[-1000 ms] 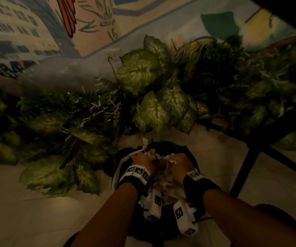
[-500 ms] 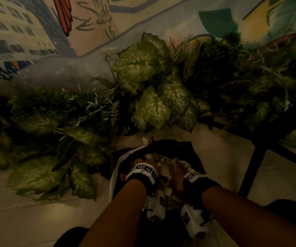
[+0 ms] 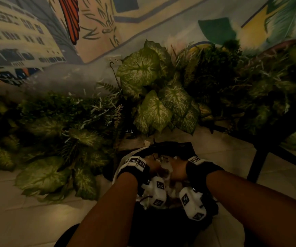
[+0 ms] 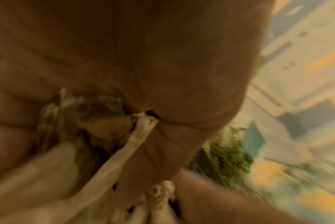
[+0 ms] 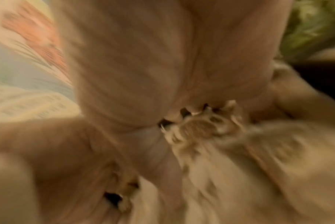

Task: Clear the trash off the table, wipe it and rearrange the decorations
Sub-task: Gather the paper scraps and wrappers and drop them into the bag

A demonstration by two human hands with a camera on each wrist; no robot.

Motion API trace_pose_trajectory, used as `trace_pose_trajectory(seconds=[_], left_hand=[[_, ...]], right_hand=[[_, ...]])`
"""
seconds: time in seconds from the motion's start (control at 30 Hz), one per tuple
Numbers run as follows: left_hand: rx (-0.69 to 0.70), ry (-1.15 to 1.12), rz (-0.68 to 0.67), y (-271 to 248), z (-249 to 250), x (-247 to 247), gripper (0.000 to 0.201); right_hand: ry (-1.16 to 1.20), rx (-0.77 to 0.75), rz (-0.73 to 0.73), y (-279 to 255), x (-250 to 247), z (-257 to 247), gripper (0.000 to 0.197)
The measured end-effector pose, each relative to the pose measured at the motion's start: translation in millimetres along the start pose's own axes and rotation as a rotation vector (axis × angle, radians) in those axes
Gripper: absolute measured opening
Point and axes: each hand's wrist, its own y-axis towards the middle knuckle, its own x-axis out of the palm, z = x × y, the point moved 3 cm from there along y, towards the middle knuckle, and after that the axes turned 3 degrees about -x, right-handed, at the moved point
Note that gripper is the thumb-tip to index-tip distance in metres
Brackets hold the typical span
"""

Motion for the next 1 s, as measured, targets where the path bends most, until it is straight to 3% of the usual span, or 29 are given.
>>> trace_pose_trajectory(seconds=[0.07, 0.13, 0.23, 0.37, 0.53, 0.67, 0.77, 0.87, 0.93, 1.0], left_hand=[[0.014, -0.11, -0.039, -8.9, 11.1, -1.1, 0.06], [0.028, -0.172, -0.052, -27.9, 25.9, -6.2, 0.044], [0.032, -0.2, 0.047, -69.1, 28.7, -31.3, 0.045], [-0.048, -0.373, 0.07, -118.9, 20.4, -74.8, 0.048], [-0.096, -0.352, 0.11, -197.9, 31.5, -132.6, 0.004], [-0.082, -0.348, 0.098, -261.5, 54.7, -174.9, 0.025], [-0.031, -0.401, 0.085, -297.9, 79.8, -202.5, 0.021], [0.016, -0.49, 0.082, -321.9, 108.2, -218.6, 0.014], [0.068, -0.532, 0.078, -337.6, 135.8, -229.0, 0.011], [0.139, -0.55, 0.088, -349.3, 168.4, -239.4, 0.008]], right_hand=[[0.053, -0.011, -0.029, 7.9, -3.7, 10.6, 0.136], [0.113, -0.036, 0.001, -17.6, -16.4, 4.0, 0.129], [0.276, 0.043, -0.002, -65.2, -18.8, 0.9, 0.109], [0.526, 0.084, 0.032, -143.3, -49.0, -21.6, 0.085], [0.604, 0.103, 0.075, -255.9, -103.2, -55.5, 0.064], [0.642, 0.064, -0.026, -338.8, -145.9, -73.0, 0.043], [0.649, 0.082, -0.028, -391.3, -182.5, -73.4, 0.018], [0.657, 0.021, -0.017, -440.4, -222.9, -71.7, 0.039], [0.632, 0.003, 0.014, -477.1, -246.7, -60.1, 0.015], [0.615, -0.03, 0.062, -502.8, -264.9, -34.6, 0.033]])
